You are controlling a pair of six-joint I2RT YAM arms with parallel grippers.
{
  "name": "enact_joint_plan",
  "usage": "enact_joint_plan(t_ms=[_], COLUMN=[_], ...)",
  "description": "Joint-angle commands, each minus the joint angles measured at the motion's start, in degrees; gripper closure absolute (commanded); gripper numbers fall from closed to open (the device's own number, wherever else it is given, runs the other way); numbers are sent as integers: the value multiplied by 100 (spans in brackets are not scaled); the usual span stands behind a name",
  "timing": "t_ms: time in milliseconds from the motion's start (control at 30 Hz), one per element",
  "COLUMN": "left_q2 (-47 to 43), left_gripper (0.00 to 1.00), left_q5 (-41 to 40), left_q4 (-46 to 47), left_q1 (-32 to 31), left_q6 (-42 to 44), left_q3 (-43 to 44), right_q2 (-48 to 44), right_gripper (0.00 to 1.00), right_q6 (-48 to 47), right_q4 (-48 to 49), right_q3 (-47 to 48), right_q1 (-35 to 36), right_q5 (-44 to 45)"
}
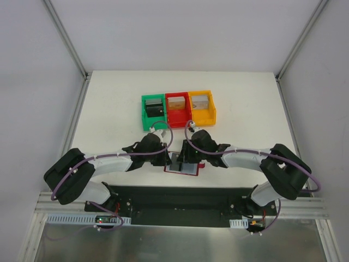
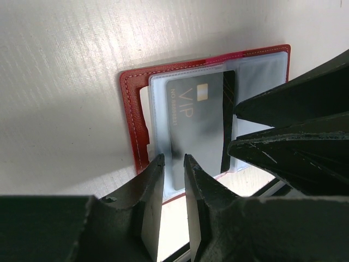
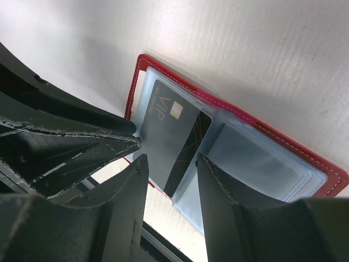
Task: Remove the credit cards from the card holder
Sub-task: Remove the credit card from the card holder.
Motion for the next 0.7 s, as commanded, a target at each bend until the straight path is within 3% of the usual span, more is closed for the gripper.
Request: enact_joint_plan(t_ms=[0,667], left_q2=[45,194], left_gripper=[80,83], left_q5=[63,107], left_q4=[10,133], left_q1=[43,26], left_q6=[-78,-157], left_q3=[-116,-230], right_q2=[100,231], right_gripper=[57,76], right_q6=[82,442], right_q4=[127,1006], right_q3=[-108,-530], right_q1=[-32,-278], right_q5=[52,-326])
